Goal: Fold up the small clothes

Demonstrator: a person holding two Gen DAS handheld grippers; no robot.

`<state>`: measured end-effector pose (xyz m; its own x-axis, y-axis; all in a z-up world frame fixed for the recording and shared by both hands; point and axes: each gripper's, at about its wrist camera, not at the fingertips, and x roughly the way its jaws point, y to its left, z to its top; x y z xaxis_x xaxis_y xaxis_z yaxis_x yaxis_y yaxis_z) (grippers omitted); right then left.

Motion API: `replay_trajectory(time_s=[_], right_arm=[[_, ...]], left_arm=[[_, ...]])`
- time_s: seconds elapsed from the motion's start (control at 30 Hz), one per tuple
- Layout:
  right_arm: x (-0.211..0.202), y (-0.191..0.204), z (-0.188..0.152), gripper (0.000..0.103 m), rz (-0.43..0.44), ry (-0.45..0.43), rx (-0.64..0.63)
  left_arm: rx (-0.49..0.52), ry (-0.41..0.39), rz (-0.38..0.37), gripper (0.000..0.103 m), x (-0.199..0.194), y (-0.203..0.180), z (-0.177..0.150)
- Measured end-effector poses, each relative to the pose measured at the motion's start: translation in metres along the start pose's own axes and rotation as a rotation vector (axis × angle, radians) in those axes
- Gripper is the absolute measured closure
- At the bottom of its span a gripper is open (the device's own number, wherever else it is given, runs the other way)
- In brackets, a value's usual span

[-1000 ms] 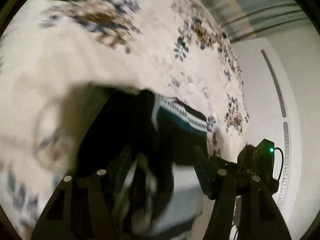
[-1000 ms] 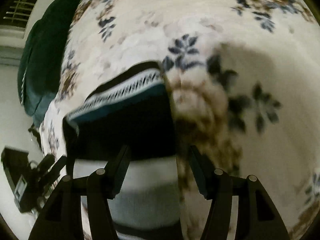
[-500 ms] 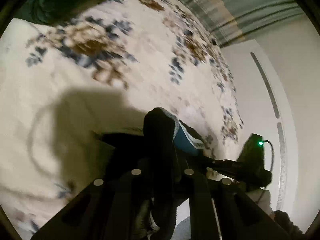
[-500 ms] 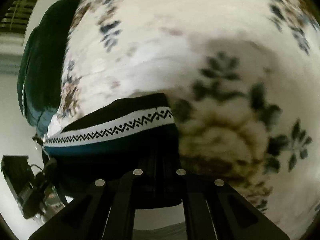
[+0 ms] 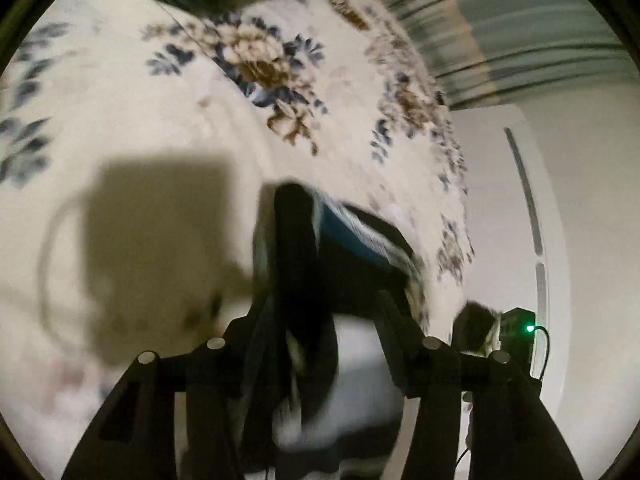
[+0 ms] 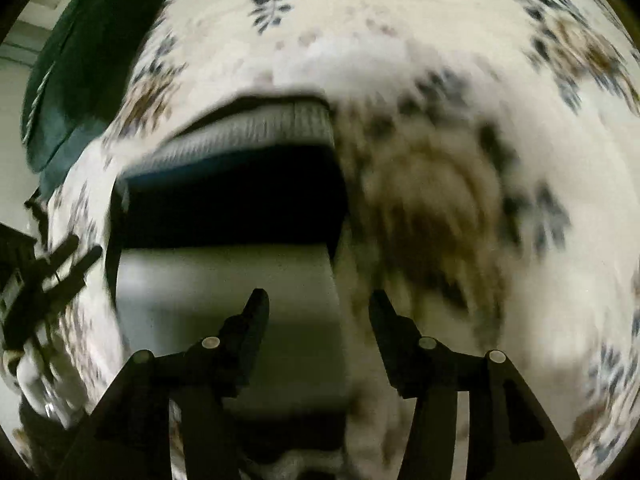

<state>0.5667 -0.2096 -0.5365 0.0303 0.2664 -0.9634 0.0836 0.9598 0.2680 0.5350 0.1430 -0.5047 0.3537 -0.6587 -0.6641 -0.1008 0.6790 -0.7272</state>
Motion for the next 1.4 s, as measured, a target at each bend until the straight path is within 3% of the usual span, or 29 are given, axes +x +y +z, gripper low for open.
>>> replay_trajectory(time_s=[0.1,0.23,0.37,0.47,0.53,0.57,0.6,0.67,0.7,0.73,0.77,0.8,0.93,1.13,1.23,1.3,1.33,1.4], right_arm=[[-0.013,-0.02,-0.065,0.049,0.03,0.038,0.026],[-0.017,-0.047,-0.167,0.049,0.089,0.135,0.093],[-0.003,-0.066,-0.257,0.049,0.129,0.224,0.154],[0.017,-0.076,-0.319,0.049,0.159,0.271,0.215],[0.035,-0.075,-0.351,0.049,0.175,0.295,0.23],[0.042,-0.073,-0.362,0.049,0.188,0.3,0.239],[0.051,-0.069,-0.374,0.049,0.195,0.306,0.24],[0.065,-0.06,-0.393,0.049,0.177,0.307,0.236],[0.068,-0.058,-0.4,0.054,0.174,0.294,0.236],[0.069,-0.057,-0.404,0.064,0.172,0.281,0.235],[0.068,-0.054,-0.41,0.083,0.156,0.269,0.227],[0.067,-0.05,-0.418,0.09,0.14,0.259,0.217],[0.061,-0.041,-0.431,0.095,0.122,0.22,0.192],[0.068,-0.024,-0.444,0.095,0.069,0.228,0.126],[0.075,-0.021,-0.442,0.091,0.082,0.248,0.15],[0.074,-0.031,-0.435,0.071,0.114,0.27,0.189],[0.071,-0.037,-0.436,0.065,0.14,0.273,0.214],[0.066,-0.047,-0.442,0.052,0.201,0.261,0.257]], left_arm=[[0.035,0.013,0.05,0.046,-0.037,-0.006,-0.057],[0.033,0.102,0.152,0.046,-0.065,-0.005,-0.155],[-0.06,0.229,0.205,0.046,-0.059,0.011,-0.249],[-0.055,0.29,0.254,0.046,-0.041,0.015,-0.298],[-0.037,0.291,0.303,0.052,-0.031,0.017,-0.318],[-0.032,0.262,0.309,0.08,-0.031,0.017,-0.327],[-0.027,0.248,0.329,0.095,-0.032,0.017,-0.332],[-0.054,0.183,0.313,0.096,-0.042,0.015,-0.338],[-0.06,0.158,0.306,0.097,-0.049,0.013,-0.34],[-0.059,0.131,0.299,0.097,-0.056,0.009,-0.342],[-0.054,0.115,0.3,0.098,-0.063,0.005,-0.345],[-0.054,0.109,0.304,0.098,-0.067,0.005,-0.348],[-0.076,0.094,0.312,0.098,-0.084,0.011,-0.359],[-0.106,0.116,0.321,0.097,-0.076,0.034,-0.369],[-0.131,0.158,0.286,0.091,-0.072,0.036,-0.368],[-0.135,0.154,0.26,0.071,-0.078,0.034,-0.369],[-0.144,0.142,0.247,0.065,-0.086,0.035,-0.371],[-0.159,0.118,0.22,0.043,-0.1,0.041,-0.375]])
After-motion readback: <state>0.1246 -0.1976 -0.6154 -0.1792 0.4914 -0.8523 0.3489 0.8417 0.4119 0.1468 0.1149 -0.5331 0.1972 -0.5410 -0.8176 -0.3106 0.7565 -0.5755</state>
